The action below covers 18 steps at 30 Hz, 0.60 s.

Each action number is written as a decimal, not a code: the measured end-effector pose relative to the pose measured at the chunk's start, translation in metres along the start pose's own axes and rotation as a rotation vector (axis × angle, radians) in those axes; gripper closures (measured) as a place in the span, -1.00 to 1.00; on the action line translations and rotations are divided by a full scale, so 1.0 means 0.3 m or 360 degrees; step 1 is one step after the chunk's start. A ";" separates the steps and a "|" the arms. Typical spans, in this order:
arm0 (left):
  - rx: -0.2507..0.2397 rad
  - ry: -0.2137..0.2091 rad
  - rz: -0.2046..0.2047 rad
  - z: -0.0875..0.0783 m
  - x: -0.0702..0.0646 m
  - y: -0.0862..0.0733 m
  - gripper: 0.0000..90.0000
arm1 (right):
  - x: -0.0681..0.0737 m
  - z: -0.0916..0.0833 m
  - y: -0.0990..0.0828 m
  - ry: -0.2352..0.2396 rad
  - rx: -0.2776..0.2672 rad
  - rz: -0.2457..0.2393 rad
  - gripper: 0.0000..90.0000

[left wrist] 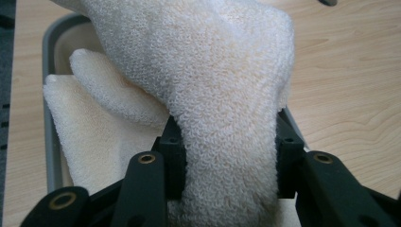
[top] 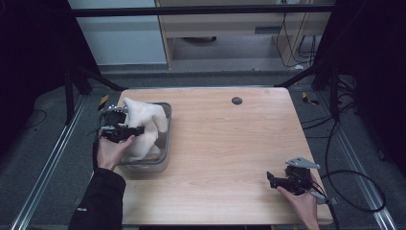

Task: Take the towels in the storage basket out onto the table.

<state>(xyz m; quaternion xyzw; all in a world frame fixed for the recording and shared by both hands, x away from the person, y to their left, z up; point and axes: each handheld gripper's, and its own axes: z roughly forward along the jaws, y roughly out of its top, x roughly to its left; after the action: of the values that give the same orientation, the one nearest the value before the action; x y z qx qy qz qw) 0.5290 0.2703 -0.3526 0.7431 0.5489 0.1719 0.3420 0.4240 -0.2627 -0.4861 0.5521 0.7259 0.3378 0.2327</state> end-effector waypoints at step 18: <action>-0.0099 -0.0017 0.0097 -0.146 -0.044 0.101 0.29 | 0.000 0.000 0.000 -0.0001 -0.0001 0.0000 -0.81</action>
<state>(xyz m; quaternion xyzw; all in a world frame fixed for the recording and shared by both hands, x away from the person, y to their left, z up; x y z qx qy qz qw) 0.5180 0.2670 -0.2990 0.7495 0.5184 0.1952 0.3624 0.4240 -0.2627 -0.4860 0.5521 0.7257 0.3379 0.2332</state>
